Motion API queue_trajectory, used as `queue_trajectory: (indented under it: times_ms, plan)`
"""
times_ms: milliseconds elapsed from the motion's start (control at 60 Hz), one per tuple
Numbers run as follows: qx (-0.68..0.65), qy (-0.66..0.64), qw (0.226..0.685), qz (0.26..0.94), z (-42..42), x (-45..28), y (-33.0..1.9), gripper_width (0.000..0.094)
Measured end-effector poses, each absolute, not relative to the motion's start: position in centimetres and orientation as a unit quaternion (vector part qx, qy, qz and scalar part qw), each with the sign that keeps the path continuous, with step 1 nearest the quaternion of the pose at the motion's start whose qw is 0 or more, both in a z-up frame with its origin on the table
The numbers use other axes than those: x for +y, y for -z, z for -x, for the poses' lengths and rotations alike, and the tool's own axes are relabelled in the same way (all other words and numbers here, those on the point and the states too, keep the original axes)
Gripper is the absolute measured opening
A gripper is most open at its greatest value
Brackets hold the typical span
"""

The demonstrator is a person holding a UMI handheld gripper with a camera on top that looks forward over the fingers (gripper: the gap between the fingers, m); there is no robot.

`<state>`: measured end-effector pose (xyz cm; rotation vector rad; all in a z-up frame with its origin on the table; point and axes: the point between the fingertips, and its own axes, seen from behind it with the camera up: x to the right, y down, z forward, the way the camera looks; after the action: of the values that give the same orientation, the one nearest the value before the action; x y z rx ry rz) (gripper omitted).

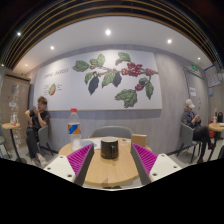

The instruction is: Pour water

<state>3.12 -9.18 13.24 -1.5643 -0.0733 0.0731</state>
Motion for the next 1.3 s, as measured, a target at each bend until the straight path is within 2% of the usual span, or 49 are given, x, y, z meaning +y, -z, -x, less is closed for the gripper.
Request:
queue_trajectory:
  times_ms: [300, 533, 667, 900, 1033, 1083, 1117, 1167, 1300]
  plan:
    - [-0.065, -0.055, 0.693, 0.716, 0.4, -8.4, -12.8, 0.079]
    - [-0.106, -0.092, 0.692, 0.708, 9.7, -6.1, -13.5, 0.079]
    - [-0.11, -0.1, 0.687, 0.711, 14.1, -1.7, -13.1, 0.0786]
    - [-0.055, -0.08, 0.679, 0.728, 16.9, 8.7, -12.0, 0.079]
    - [-0.044, -0.064, 0.694, 0.716, 17.3, 11.6, -13.0, 0.0784]
    - [-0.046, -0.045, 0.699, 0.712, 17.4, 12.7, -13.3, 0.0717]
    - [-0.05, -0.033, 0.7, 0.711, 17.5, 13.1, -13.2, 0.0535]
    - [-0.051, -0.017, 0.709, 0.703, 17.4, 13.0, -13.4, 0.0516]
    - [-0.053, -0.024, 0.705, 0.707, 17.1, 13.2, -13.1, 0.0345]
